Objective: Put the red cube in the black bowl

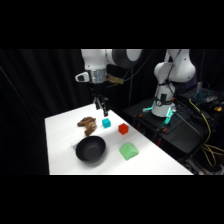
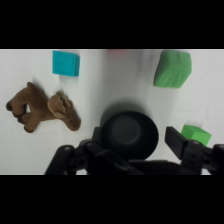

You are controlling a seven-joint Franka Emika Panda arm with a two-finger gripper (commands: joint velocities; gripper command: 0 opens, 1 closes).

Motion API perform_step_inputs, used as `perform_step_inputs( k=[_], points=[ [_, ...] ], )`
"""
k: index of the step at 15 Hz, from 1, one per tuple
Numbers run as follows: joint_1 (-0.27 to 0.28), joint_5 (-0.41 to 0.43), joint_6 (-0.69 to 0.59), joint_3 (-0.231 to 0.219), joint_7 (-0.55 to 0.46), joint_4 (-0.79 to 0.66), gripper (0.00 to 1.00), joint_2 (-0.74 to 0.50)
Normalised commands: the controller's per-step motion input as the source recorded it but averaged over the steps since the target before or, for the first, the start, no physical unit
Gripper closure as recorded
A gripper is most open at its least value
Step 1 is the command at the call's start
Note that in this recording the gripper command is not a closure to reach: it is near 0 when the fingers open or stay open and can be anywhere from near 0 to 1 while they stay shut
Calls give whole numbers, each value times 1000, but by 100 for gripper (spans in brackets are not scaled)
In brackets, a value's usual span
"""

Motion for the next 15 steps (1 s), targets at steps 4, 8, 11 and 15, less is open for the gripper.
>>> perform_step_inputs(
  k=[4, 8, 11, 15],
  points=[
    [-29, -10, 67, 5, 11, -116, 0, -74],
    [-43, 6, 173, -9, -8, -334, 0, -260],
    [-43, 19, 291, -18, 17, -527, 0, -404],
    [-25, 85, 350, -19, -5, -615, 0, -464]
  ],
)
